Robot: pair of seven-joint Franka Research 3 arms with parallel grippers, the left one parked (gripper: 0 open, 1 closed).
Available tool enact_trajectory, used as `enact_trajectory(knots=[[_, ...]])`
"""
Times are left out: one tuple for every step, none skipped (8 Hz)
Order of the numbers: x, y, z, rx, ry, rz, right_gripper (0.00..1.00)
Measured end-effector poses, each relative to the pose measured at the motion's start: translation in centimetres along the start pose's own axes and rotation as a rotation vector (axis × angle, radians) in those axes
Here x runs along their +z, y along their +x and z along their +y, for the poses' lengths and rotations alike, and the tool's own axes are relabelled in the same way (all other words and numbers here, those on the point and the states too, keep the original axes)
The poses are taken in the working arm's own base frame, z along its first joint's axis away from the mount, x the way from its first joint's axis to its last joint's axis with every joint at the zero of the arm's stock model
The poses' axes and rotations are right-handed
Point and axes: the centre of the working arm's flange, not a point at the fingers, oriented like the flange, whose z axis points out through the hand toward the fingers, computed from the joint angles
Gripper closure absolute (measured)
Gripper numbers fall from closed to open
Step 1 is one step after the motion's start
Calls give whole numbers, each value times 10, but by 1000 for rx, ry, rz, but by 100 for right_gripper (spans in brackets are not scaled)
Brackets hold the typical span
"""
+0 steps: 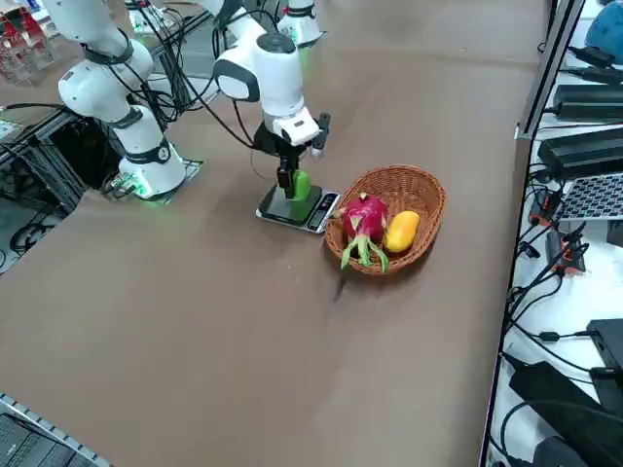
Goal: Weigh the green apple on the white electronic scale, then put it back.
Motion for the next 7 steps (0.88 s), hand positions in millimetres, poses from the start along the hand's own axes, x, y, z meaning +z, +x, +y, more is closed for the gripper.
enact_trajectory(knots=[[2, 0, 0, 0, 1, -4, 32], [5, 0, 0, 0, 2, -8, 32], [7, 0, 0, 0, 3, -13, 32], [9, 0, 0, 0, 4, -16, 32], [10, 0, 0, 0, 5, -18, 32], [10, -1, 0, 0, 5, -19, 32], [11, -1, 0, 0, 5, -20, 32]])
